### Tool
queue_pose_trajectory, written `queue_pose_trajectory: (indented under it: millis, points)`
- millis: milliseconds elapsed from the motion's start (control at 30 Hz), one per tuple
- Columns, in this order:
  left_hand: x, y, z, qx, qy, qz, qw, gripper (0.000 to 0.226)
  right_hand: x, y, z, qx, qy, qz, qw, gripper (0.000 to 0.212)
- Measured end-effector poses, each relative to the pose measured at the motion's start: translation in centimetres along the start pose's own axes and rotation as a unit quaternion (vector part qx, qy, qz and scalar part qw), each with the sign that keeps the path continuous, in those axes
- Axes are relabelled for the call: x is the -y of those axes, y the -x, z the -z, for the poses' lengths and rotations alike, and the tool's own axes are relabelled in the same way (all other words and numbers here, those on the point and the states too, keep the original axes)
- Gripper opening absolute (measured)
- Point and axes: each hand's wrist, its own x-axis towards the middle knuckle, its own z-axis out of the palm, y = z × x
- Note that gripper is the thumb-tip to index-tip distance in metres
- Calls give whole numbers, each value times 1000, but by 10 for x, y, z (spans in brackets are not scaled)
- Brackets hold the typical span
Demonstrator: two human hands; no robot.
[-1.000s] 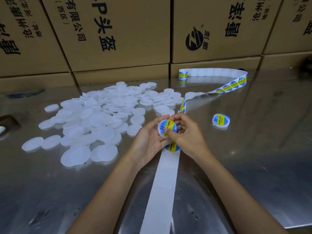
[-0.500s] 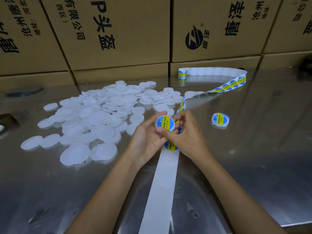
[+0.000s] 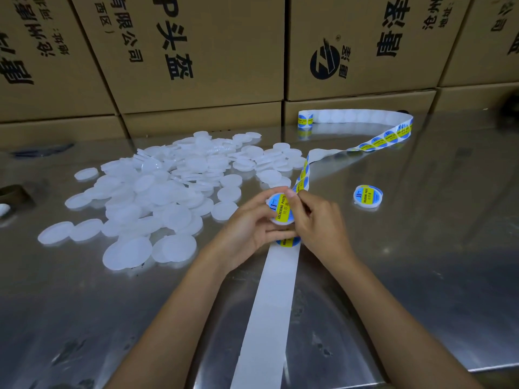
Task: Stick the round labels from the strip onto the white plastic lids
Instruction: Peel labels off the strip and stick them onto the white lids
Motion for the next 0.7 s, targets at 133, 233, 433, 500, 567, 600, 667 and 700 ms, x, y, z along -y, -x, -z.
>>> queue_pose_trajectory:
  millis: [133, 233, 433, 500, 567, 600, 667, 700]
  points:
    - [-1, 3, 4, -52, -191, -56, 979, 44, -2, -2, 3, 10, -15, -11, 1000, 41]
    - [1, 3, 3, -109, -171, -74, 976, 44, -2, -3, 3, 2, -78, -18, 997, 42]
    - [-4, 3, 5, -180, -104, -102, 973, 35, -2, 3, 0, 97, -19, 7, 995, 46]
    - [-3, 4, 3, -183, -106, -104, 972, 34, -4, 2, 0, 87, -12, 10, 996, 50]
    - [-2, 4, 1, -187, -105, -98, 972, 30, -5, 1, 0, 76, -13, 12, 997, 57]
    - [-2, 4, 0, -191, -102, -95, 972, 27, -5, 0, 1, 75, -13, 14, 997, 57]
    - [-1, 3, -1, -201, -96, -95, 970, 21, -4, 1, 1, 82, -9, 15, 997, 54]
    - [-1, 3, -1, -209, -99, -96, 968, 19, -4, 2, 0, 87, -2, 15, 996, 52]
